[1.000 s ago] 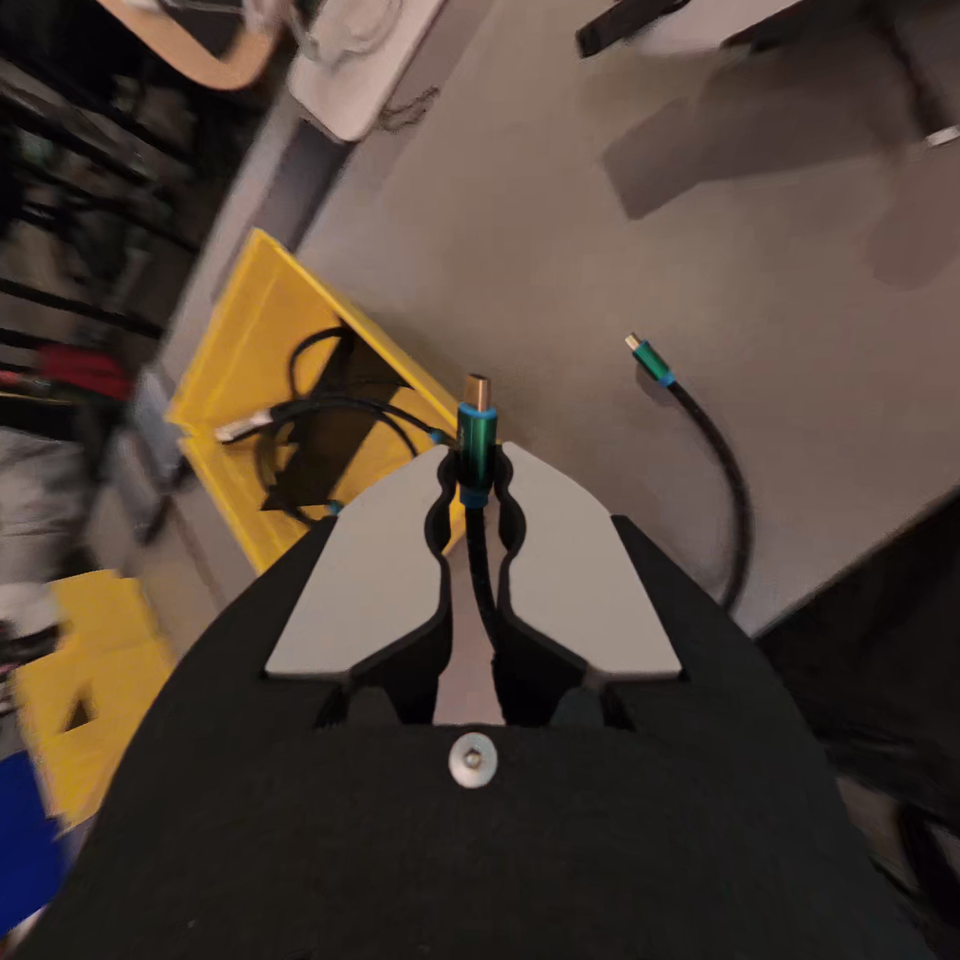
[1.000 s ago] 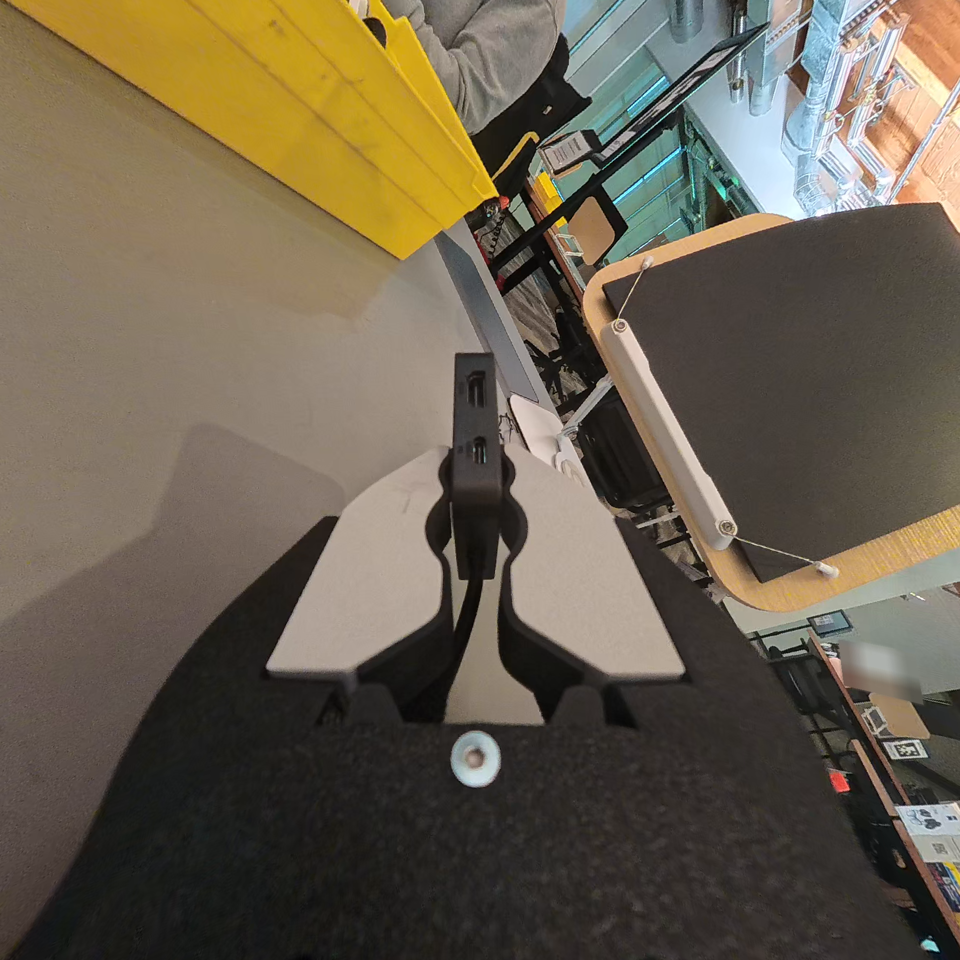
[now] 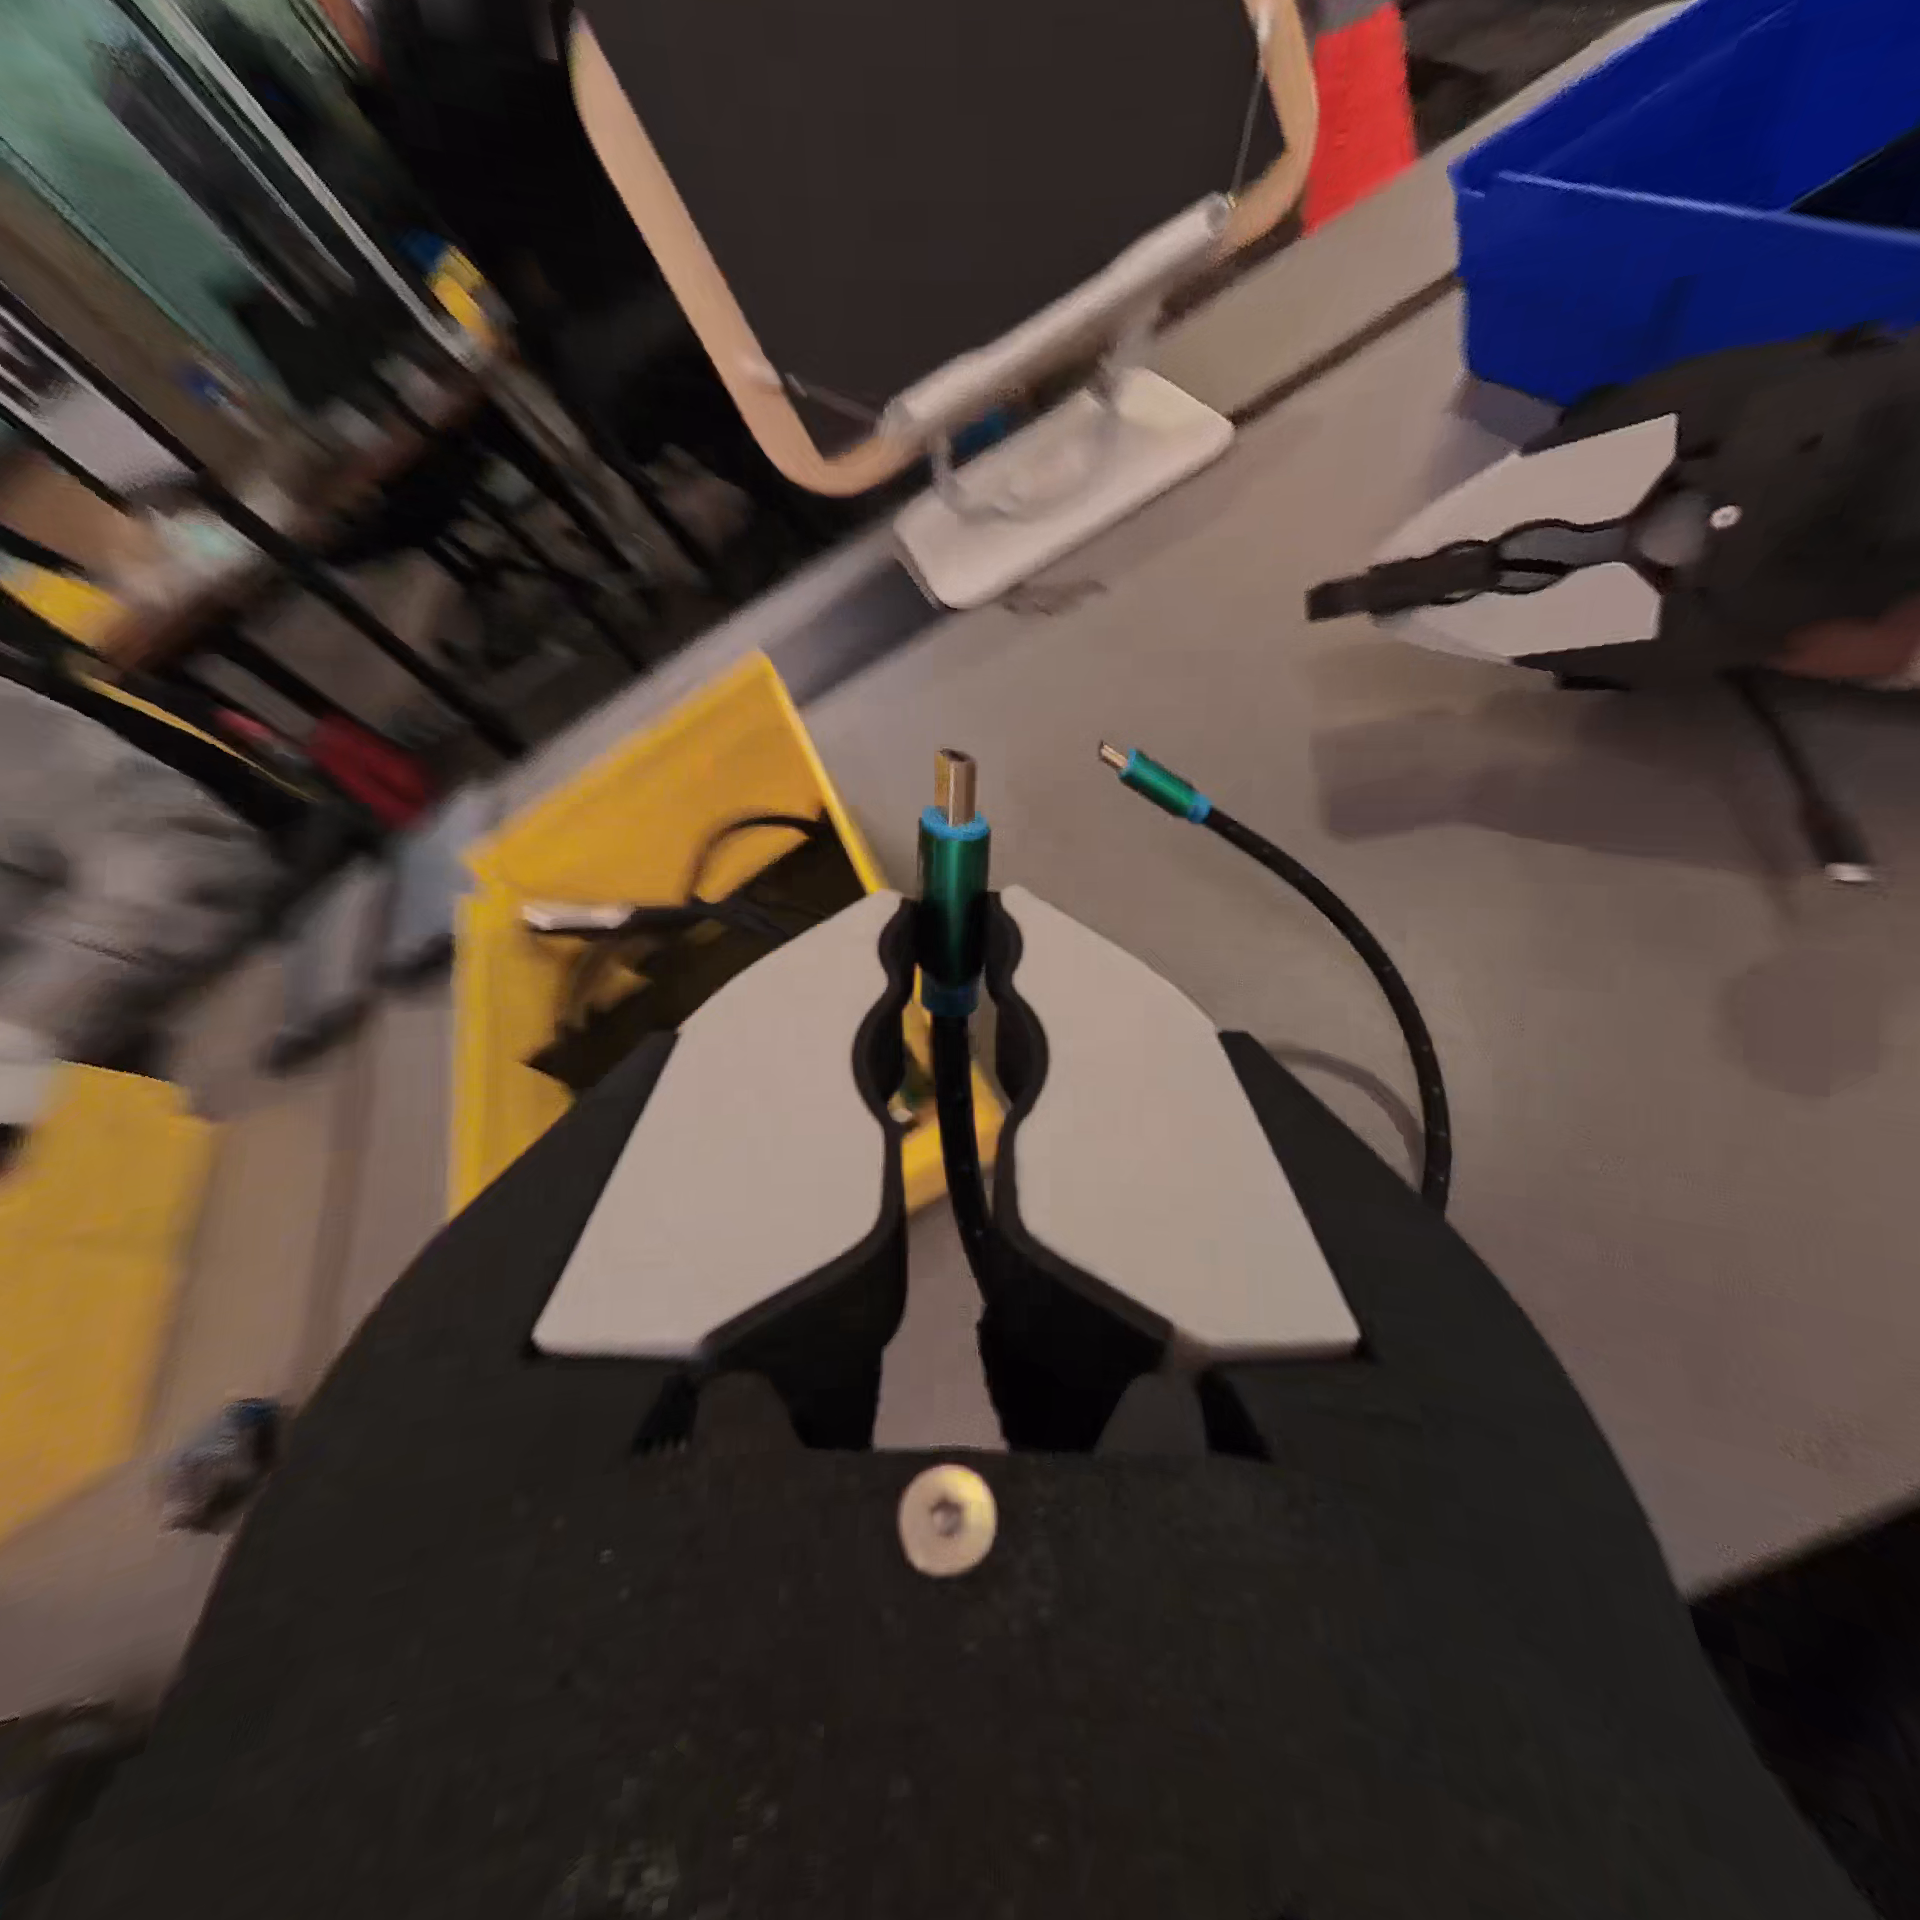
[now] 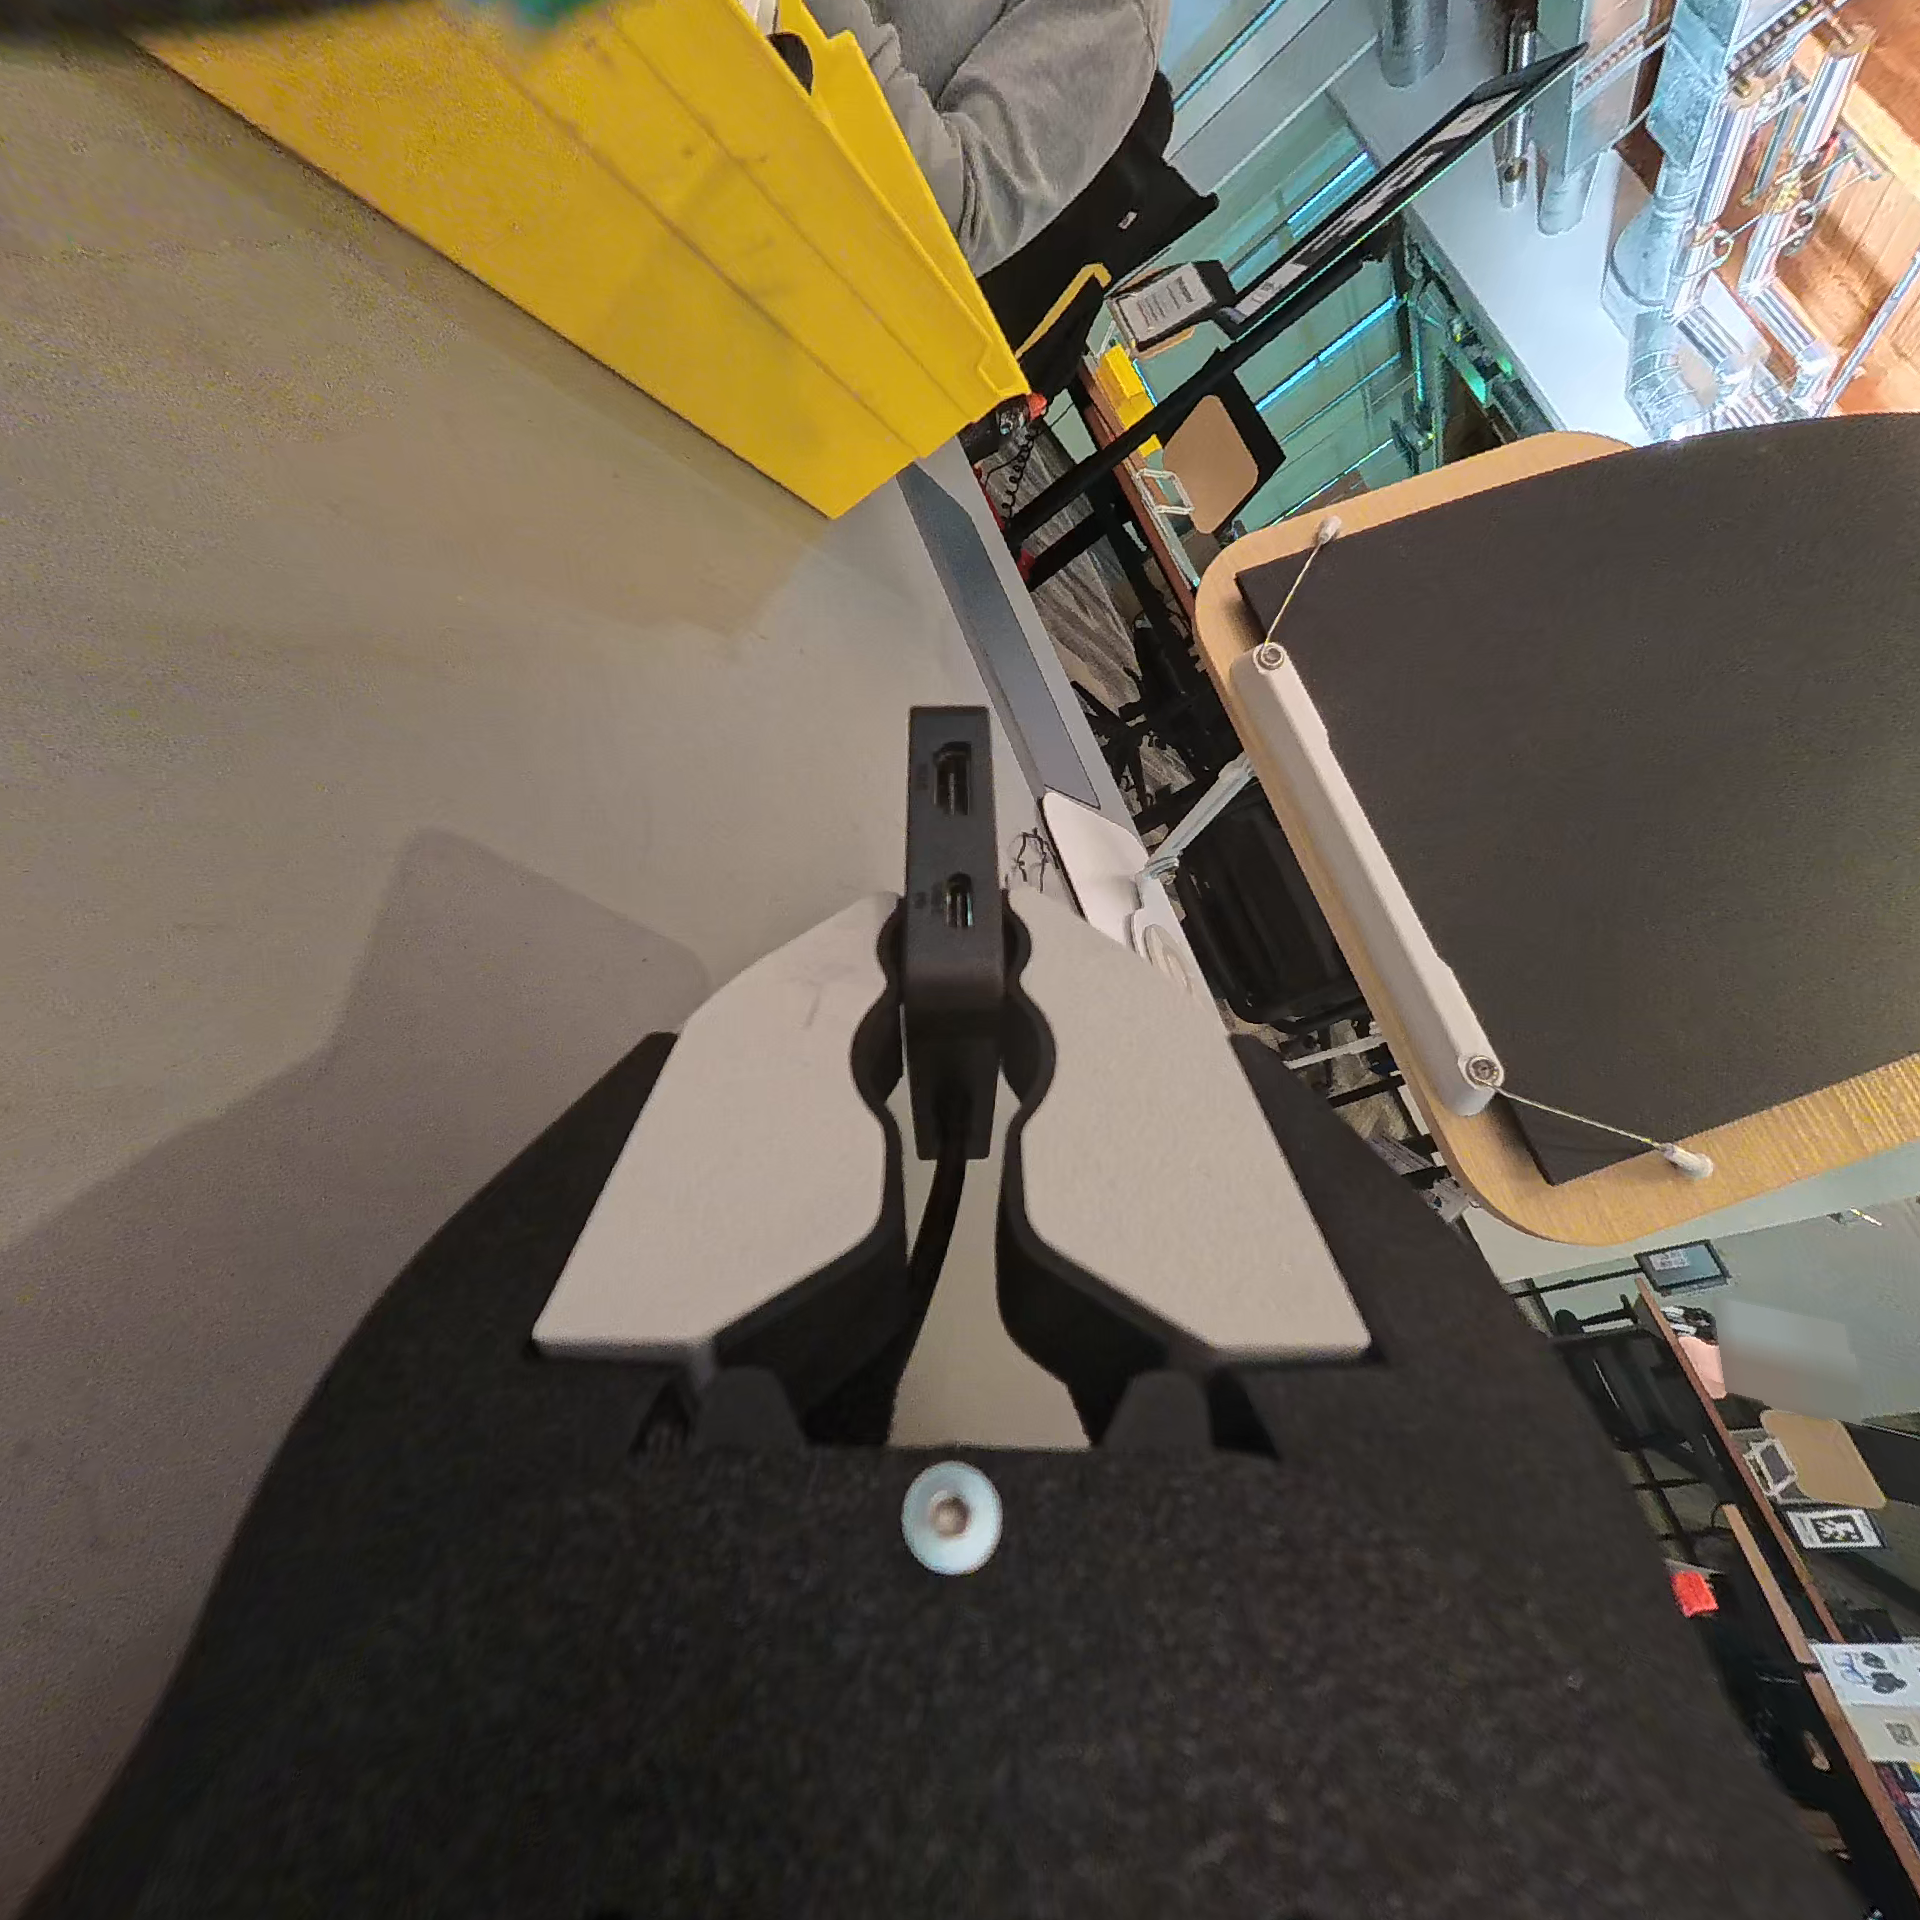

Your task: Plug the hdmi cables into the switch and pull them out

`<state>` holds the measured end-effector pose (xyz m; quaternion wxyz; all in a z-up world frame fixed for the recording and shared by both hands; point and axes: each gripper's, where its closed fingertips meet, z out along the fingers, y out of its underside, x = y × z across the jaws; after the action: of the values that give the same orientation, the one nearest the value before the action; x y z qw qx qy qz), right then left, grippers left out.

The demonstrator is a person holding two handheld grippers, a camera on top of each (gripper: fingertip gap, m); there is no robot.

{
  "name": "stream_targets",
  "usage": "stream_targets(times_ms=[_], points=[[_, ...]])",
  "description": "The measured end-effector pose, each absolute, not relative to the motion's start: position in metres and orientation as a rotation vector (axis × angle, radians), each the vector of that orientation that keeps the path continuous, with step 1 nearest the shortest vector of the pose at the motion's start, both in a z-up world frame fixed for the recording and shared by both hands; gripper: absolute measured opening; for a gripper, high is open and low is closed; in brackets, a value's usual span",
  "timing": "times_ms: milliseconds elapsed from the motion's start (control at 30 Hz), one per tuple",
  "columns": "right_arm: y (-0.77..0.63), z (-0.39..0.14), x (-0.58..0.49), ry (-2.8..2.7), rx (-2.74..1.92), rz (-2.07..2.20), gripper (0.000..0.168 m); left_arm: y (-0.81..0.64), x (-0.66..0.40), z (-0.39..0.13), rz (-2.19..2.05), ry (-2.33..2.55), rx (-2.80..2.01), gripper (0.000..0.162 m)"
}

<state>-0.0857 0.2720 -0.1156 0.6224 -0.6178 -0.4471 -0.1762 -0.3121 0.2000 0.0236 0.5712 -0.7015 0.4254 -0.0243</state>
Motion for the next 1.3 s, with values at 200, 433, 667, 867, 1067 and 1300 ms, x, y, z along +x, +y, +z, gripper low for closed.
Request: stream_targets(times_ms=[200, 433, 667, 867, 1067, 1300], points=[[0.272, -0.116, -0.085, -1.026, -1.422, -0.410, 0.014, 0.123, -0.235, -0.042, 0.224, 1.362, -1.360, 0.012], [0.272, -0.116, -0.084, -1.018, -1.428, -0.398, 0.014, 0.093, -0.212, -0.099, -0.198, 1.433, -1.620, 0.011], [0.272, -0.117, -0.085, -1.029, -1.428, -0.400, 0.014, 0.150, -0.247, -0.127, -0.353, 1.299, -1.918, 0.011], [0.272, -0.118, -0.085, -1.032, -1.431, -0.402, 0.014, 0.186, -0.253, -0.151, -0.393, 1.405, -2.000, 0.011], [0.273, -0.119, -0.085, -1.036, -1.436, -0.399, 0.014, 0.193, -0.260, -0.158, -0.408, 1.389, -1.989, 0.013], [0.273, -0.119, -0.085, -1.035, -1.439, -0.392, 0.014, 0.167, -0.288, -0.152, -0.825, 1.201, -2.098, 0.030]])
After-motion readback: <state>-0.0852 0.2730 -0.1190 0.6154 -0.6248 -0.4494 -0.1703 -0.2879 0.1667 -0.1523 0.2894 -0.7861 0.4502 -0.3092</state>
